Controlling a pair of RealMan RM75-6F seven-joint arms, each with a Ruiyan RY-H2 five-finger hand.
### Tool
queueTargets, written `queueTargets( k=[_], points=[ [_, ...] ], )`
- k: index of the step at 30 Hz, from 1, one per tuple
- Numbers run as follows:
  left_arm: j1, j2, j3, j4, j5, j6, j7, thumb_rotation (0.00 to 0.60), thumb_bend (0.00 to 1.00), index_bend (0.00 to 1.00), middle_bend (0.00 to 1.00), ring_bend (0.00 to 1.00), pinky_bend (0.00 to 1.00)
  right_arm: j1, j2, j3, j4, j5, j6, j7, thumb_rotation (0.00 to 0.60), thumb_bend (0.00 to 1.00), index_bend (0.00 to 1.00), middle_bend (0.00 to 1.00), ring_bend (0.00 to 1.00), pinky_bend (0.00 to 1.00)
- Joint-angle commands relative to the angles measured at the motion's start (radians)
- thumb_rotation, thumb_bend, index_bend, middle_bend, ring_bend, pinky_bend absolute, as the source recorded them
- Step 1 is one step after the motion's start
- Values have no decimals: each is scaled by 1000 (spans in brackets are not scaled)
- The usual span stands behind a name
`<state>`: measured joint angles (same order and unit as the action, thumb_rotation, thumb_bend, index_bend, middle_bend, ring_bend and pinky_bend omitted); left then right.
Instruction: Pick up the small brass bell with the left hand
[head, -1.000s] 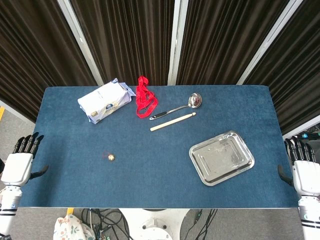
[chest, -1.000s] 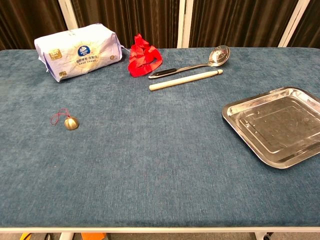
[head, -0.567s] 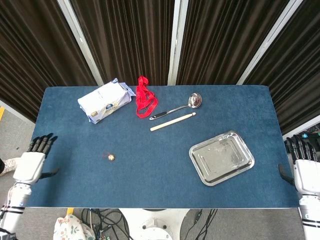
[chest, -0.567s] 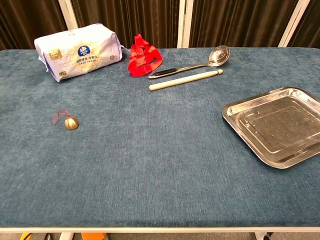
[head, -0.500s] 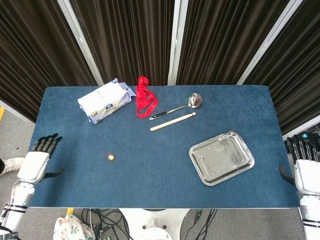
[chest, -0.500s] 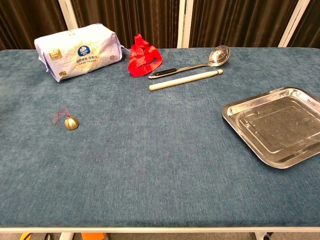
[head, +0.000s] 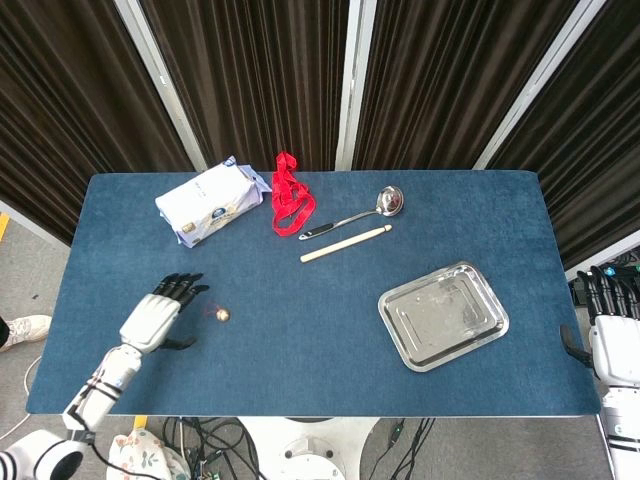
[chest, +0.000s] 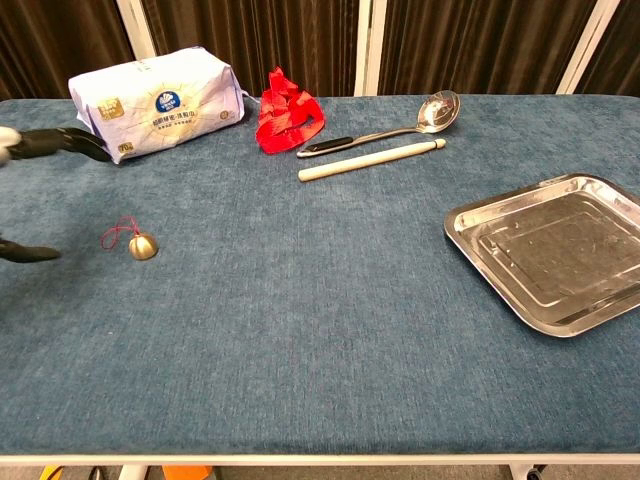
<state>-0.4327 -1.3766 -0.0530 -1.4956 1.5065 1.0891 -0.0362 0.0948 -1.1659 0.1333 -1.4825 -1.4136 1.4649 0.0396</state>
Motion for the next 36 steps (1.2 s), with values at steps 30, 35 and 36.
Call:
queueTargets(
  k=[30,35,36],
  points=[
    [-111,-164,-26,170,-102,-123,-53,600,269,427,152,3,61,1,2,-5,26,20,-25,11,600,303,0,0,0,0],
    [-117,-170,-26,178,-115,-130,-50,600,309,433,154,3,62,0,1,-5,32,23,-28,16,600,304,0,0,0,0],
    [-118,-171,-26,179,-116,-130,-50,600,313,435,155,3,62,0,1,-6,33,24,-29,17,600,303,0,0,0,0]
  ],
)
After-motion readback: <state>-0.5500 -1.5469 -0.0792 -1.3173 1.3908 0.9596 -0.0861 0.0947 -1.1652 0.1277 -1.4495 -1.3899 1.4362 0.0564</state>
